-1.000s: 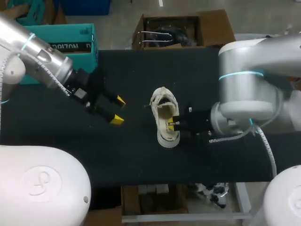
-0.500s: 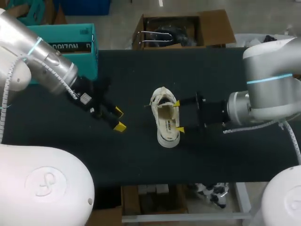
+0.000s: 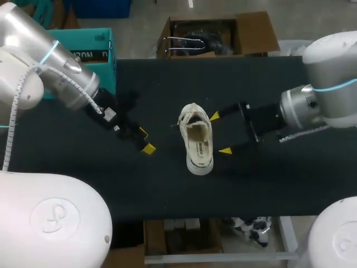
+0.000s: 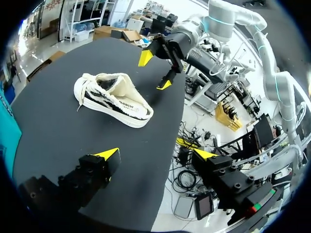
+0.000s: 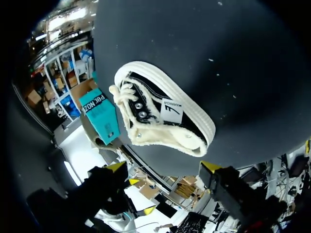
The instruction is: Open the shoe tongue, take the insole out of the shoe, put the insole back into the shoe, and pack the shoe into the shoebox
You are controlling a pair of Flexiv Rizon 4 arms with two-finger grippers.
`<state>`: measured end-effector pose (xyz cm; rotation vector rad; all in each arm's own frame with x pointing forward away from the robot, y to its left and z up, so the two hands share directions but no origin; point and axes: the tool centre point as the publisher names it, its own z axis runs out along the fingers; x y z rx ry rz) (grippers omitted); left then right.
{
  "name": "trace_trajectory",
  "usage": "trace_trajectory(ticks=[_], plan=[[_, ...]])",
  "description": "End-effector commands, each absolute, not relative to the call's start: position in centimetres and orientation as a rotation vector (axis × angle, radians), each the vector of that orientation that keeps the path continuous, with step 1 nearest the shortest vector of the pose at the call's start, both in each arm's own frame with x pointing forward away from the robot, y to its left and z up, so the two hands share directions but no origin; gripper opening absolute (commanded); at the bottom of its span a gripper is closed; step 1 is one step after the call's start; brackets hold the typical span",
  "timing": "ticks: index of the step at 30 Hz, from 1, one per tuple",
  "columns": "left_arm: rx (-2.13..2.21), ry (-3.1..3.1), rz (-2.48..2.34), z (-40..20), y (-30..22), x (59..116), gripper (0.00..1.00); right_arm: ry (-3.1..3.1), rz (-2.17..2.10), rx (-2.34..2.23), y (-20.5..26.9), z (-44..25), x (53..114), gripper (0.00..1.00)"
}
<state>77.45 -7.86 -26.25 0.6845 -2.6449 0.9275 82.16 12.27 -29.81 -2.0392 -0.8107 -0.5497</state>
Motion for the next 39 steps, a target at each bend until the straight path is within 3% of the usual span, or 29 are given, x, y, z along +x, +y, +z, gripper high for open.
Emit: trace_trajectory(ticks=[1,10,21,39], plan=[[1.194,-2.581,0.706,-28.9,-11.7,78.0,1.00,-0.935,-0.437,-2.098,11.2,-29.6,82.7,1.00],[1.722,-2.463,0.493,-29.8,-14.8,79.8,1.00,-0.988,-0.379,-2.254,9.5,-26.8,82.7,1.00],[1.781,-2.409,0.457,-30.2,-15.5,80.2,1.00,-0.988,-0.379,-2.254,9.5,-26.8,82.7,1.00],[2.044,-2.348,0.219,-32.9,-18.5,85.1,0.99,-1.704,-0.251,-2.036,5.9,-26.9,84.1,1.00]])
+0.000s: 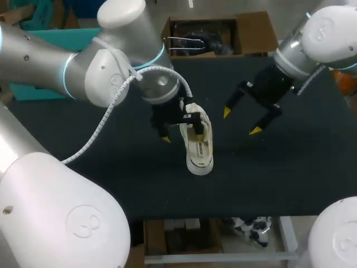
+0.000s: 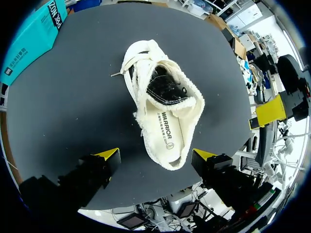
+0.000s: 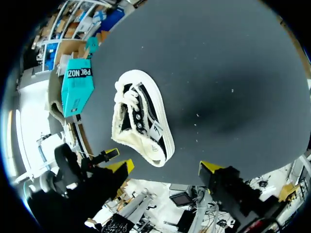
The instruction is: Open the shoe tongue, take the insole out of the shoe, put the insole back into the shoe, and pack the shoe into the shoebox
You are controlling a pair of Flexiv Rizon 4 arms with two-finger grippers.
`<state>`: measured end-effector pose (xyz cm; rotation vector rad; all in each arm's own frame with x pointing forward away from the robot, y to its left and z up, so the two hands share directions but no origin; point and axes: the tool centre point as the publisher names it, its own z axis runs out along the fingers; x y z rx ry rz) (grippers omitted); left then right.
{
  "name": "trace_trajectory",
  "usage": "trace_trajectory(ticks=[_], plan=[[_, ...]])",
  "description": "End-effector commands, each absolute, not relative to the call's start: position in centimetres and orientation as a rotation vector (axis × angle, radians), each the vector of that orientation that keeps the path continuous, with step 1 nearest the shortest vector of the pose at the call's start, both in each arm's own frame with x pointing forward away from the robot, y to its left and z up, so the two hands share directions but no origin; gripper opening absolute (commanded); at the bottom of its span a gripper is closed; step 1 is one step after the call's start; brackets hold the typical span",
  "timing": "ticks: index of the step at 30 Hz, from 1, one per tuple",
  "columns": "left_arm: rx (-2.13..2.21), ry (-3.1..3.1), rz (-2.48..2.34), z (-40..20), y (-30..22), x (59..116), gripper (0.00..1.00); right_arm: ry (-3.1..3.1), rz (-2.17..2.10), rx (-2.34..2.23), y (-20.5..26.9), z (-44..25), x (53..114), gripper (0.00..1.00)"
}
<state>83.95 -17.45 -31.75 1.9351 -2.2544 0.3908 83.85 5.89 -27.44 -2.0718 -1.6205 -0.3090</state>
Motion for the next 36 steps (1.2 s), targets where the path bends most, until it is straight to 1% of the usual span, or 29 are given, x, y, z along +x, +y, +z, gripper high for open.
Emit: trace_trajectory(ticks=[1,5,6,8,9,11,12,14,16,18,19,20,21,22,31,36], plan=[[2.049,-2.340,0.220,-33.0,-18.6,85.4,0.95,-1.747,-0.250,-2.018,5.7,-26.9,84.1,1.00],[2.107,-2.328,0.205,-33.6,-18.8,86.3,0.82,-1.882,-0.265,-1.974,5.4,-26.9,83.7,1.00],[2.119,-2.322,0.208,-33.7,-18.8,86.6,0.76,-1.898,-0.262,-1.972,5.4,-26.9,83.6,1.00],[2.136,-2.317,0.216,-33.7,-18.8,87.0,0.58,-1.950,-0.267,-1.959,5.2,-26.9,83.3,1.00],[2.139,-2.311,0.218,-33.8,-18.7,87.2,0.57,-1.964,-0.267,-1.957,5.1,-26.9,83.2,1.00],[2.162,-2.301,0.219,-33.9,-18.7,87.5,0.60,-2.008,-0.278,-1.945,4.9,-27.0,83.0,1.00],[2.163,-2.299,0.219,-34.0,-18.7,87.7,0.59,-2.028,-0.283,-1.935,4.8,-27.0,82.8,1.00],[2.172,-2.289,0.223,-34.1,-18.8,88.0,0.50,-2.057,-0.279,-1.934,4.6,-27.0,82.6,1.00],[2.182,-2.287,0.219,-34.2,-18.8,88.2,0.46,-2.090,-0.278,-1.921,4.4,-27.1,82.4,1.00],[2.182,-2.282,0.217,-34.3,-18.8,88.4,0.45,-2.128,-0.294,-1.896,3.9,-27.2,82.2,1.00],[2.184,-2.278,0.217,-34.4,-18.8,88.5,0.42,-2.133,-0.299,-1.887,3.7,-27.3,82.1,1.00],[2.188,-2.272,0.218,-34.5,-18.8,88.6,0.33,-2.135,-0.302,-1.883,3.6,-27.3,82.0,1.00],[2.191,-2.268,0.217,-34.5,-18.8,88.6,0.01,-2.122,-0.294,-1.884,3.5,-27.4,81.9,1.00],[2.199,-2.262,0.217,-34.6,-18.8,88.6,0.00,-2.051,-0.264,-1.903,3.3,-27.5,82.1,1.00],[2.253,-2.234,0.305,-34.9,-16.9,87.3,0.00,-2.051,-0.264,-1.903,3.3,-27.5,82.1,1.00],[2.196,-2.253,0.389,-35.3,-15.8,87.0,0.00,-2.051,-0.264,-1.903,3.3,-27.5,82.1,1.00]])
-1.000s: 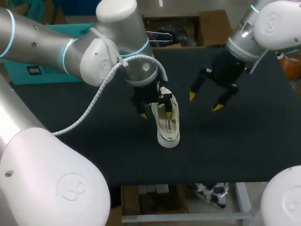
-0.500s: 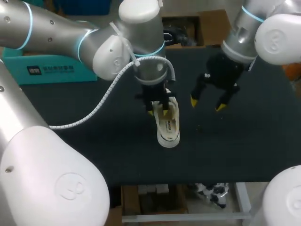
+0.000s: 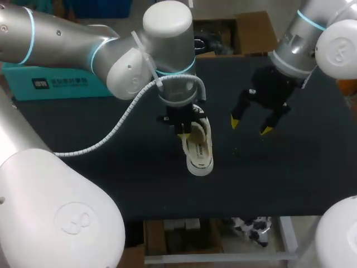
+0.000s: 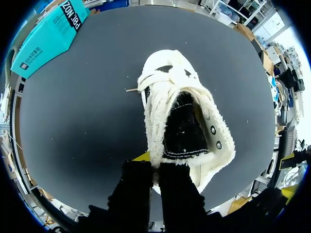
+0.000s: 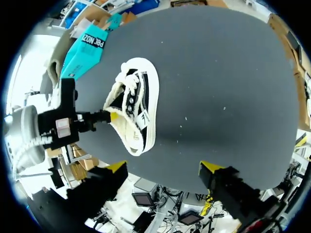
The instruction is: Open the shoe tongue, take the insole out of the shoe, put the insole back into the shoe, and pack the shoe into the shoebox
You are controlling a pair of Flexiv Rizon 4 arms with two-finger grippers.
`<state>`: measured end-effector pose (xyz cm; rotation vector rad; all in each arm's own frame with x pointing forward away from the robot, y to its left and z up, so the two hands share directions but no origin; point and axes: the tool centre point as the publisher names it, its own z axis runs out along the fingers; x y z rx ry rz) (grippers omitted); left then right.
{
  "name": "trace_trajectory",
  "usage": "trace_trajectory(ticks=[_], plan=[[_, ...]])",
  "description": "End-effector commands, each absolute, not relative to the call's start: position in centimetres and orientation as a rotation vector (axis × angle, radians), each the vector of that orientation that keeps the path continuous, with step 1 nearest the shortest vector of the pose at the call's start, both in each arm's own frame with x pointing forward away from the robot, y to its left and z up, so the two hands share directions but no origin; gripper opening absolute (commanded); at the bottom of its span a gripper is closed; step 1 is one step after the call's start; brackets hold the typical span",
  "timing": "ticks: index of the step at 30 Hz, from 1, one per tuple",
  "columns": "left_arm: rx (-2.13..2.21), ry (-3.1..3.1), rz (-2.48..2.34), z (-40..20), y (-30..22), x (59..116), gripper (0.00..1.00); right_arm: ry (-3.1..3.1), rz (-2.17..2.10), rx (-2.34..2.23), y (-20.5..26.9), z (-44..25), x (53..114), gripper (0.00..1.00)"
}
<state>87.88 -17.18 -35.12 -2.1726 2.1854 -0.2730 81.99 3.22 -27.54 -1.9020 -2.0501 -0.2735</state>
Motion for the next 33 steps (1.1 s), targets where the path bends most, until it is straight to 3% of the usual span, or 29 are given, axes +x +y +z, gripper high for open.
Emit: trace_trajectory(ticks=[1,11,19,33], plan=[[-2.159,2.217,-0.386,-35.2,-15.6,87.0,0.00,-2.051,-0.264,-1.903,3.3,-27.5,82.1,1.00],[-1.838,2.342,-0.736,-31.8,-15.3,87.0,0.00,-2.538,-0.406,-1.504,-0.3,-24.9,82.5,1.00],[-1.404,2.491,-0.929,-28.1,-15.2,86.6,0.00,-2.928,-0.095,-1.104,-1.3,-23.8,83.8,1.00],[-1.067,2.499,-0.836,-21.7,-11.8,86.0,0.00,-3.181,0.015,-0.791,-3.7,-24.0,85.1,1.00]])
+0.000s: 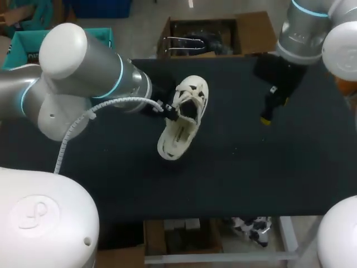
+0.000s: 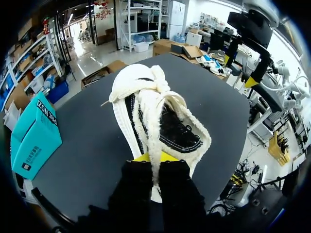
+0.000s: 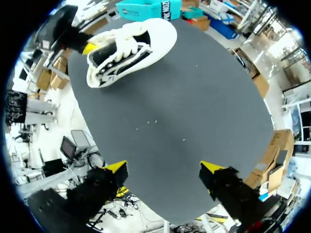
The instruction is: Open the shoe tongue, take the insole out of the shoe, put the insole back into the shoe, and pack the shoe into the shoebox
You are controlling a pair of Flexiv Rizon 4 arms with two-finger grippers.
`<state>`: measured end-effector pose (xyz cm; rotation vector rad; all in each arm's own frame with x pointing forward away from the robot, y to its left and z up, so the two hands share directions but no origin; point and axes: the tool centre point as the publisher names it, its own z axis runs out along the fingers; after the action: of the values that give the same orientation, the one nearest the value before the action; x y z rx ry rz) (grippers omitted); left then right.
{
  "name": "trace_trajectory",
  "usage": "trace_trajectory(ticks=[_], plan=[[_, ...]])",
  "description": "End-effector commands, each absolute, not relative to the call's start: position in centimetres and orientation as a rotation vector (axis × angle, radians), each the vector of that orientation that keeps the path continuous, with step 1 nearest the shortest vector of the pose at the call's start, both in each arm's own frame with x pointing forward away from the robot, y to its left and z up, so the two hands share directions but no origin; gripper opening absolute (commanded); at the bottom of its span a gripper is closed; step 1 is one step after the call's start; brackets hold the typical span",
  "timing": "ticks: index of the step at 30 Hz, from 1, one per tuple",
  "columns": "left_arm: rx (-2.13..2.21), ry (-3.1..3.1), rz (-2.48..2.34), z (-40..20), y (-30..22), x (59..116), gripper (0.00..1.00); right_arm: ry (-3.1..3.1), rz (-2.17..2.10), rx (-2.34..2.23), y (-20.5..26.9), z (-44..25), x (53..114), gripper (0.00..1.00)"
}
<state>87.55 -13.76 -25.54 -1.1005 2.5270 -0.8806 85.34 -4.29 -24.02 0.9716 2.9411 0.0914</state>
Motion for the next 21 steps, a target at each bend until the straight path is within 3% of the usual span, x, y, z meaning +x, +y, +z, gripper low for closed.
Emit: trace_trajectory(ticks=[1,9,21], plan=[[-1.037,2.491,-0.818,-20.9,-11.3,86.1,0.00,2.916,-0.013,0.725,-3.7,-24.0,85.1,1.00],[-0.820,2.378,-0.915,-12.9,-5.1,88.3,0.00,2.916,-0.013,0.725,-3.7,-24.0,85.1,1.00],[-0.673,2.286,-0.922,-4.8,9.0,98.3,0.00,2.916,-0.013,0.725,-3.7,-24.0,85.1,1.00]])
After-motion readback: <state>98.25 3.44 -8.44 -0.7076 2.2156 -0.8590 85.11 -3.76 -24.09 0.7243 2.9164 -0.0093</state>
